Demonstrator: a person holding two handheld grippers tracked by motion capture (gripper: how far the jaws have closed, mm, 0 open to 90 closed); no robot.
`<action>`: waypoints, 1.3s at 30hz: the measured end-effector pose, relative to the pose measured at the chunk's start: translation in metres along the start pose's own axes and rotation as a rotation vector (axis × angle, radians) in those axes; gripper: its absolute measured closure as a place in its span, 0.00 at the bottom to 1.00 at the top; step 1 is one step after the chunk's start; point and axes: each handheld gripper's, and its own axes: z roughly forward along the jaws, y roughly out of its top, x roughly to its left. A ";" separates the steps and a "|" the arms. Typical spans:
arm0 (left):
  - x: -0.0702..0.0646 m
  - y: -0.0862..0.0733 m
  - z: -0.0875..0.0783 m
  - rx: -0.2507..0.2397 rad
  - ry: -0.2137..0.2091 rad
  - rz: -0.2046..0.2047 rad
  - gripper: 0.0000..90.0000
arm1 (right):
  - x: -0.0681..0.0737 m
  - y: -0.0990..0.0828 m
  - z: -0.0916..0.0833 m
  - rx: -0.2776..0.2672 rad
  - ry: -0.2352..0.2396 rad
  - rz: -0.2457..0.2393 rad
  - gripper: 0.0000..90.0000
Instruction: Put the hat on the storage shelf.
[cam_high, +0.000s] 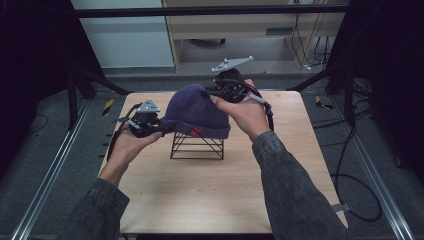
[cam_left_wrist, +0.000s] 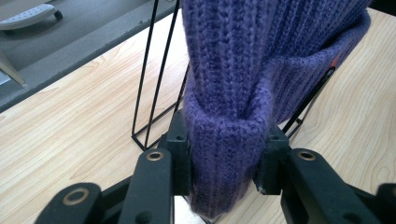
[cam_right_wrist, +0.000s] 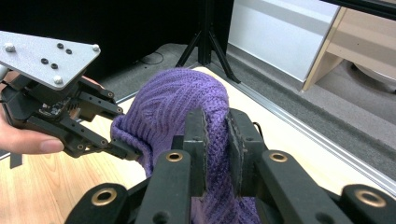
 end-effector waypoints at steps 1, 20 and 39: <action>0.000 0.000 0.000 0.003 0.002 0.000 0.72 | 0.001 0.000 0.000 0.003 0.002 0.004 0.88; 0.001 -0.023 0.012 -0.008 -0.036 -0.024 0.68 | 0.008 -0.011 0.016 0.041 0.003 -0.017 0.88; -0.003 -0.037 0.018 0.015 -0.018 -0.042 0.69 | 0.015 -0.025 0.025 0.082 0.012 -0.036 0.88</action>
